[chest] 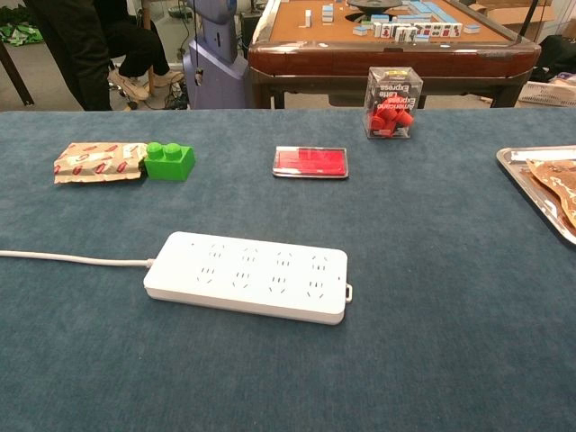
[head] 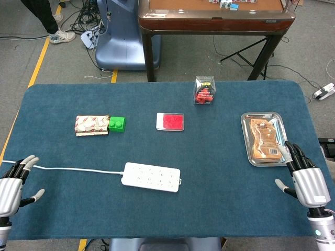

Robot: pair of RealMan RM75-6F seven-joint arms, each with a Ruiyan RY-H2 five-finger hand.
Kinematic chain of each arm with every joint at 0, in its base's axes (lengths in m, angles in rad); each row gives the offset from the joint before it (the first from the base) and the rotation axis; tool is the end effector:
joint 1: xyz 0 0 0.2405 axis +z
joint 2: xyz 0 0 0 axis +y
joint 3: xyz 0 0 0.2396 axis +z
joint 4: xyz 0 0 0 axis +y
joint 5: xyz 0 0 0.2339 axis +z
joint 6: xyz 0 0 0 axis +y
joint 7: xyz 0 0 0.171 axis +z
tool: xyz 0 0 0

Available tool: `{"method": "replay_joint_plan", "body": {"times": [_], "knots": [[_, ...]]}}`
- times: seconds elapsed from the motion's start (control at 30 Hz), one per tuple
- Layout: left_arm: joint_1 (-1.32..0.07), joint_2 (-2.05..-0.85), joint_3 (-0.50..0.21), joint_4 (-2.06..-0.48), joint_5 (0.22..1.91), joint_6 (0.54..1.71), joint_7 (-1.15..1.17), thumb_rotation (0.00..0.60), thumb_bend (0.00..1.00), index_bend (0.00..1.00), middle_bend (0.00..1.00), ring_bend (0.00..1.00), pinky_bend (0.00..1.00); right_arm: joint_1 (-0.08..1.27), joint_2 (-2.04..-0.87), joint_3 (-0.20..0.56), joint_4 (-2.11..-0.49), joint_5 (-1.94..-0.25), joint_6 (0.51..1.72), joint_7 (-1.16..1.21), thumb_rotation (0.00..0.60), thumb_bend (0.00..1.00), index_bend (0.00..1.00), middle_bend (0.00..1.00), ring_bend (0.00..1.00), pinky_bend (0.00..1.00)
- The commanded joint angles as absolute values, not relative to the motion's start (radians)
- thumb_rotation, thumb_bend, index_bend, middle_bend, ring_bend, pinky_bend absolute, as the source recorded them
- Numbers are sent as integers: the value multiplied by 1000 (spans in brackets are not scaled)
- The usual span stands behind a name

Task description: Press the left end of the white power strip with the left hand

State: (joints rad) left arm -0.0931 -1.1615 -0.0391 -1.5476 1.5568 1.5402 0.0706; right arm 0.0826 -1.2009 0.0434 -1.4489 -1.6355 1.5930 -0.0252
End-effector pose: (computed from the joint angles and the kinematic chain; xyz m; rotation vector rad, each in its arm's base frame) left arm -0.3014 0.2090 0.1260 -1.4359 -0.7706 -0.8997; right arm -0.3036 -0.2062 0.1262 1.4660 -0.6955 0.9557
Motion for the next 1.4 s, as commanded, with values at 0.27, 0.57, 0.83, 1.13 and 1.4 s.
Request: {"method": "replay_joint_plan", "body": {"times": [0.27, 0.57, 0.83, 1.13, 1.4], "knots": [[-117, -1179, -47, -1546, 1571, 1525, 71, 600, 148, 239, 186, 219, 497, 62, -1190, 36, -1441, -1624, 1606, 16, 600, 78, 52, 90, 71, 312], [-170, -1129, -26, -1634, 1682, 1502, -41, 600, 146, 329, 673, 747, 965, 64, -1156, 39, -1476, -1622, 1597, 30, 600, 130, 94, 141, 117, 315], [-290, -1083, -49, -1762, 1783, 1387, 91, 600, 479, 402, 1000, 1000, 1000, 68, -1131, 51, -1517, -1618, 1598, 13, 600, 147, 138, 156, 130, 316], [-436, -1134, -71, -1837, 1733, 1154, 175, 600, 573, 375, 1000, 1000, 1000, 84, -1111, 61, -1543, -1595, 1560, -13, 600, 155, 150, 166, 138, 321], [-515, -1189, -81, -1821, 1681, 1039, 249, 600, 576, 363, 1000, 1000, 1000, 95, -1110, 67, -1542, -1578, 1535, -16, 600, 157, 152, 167, 138, 321]]}}
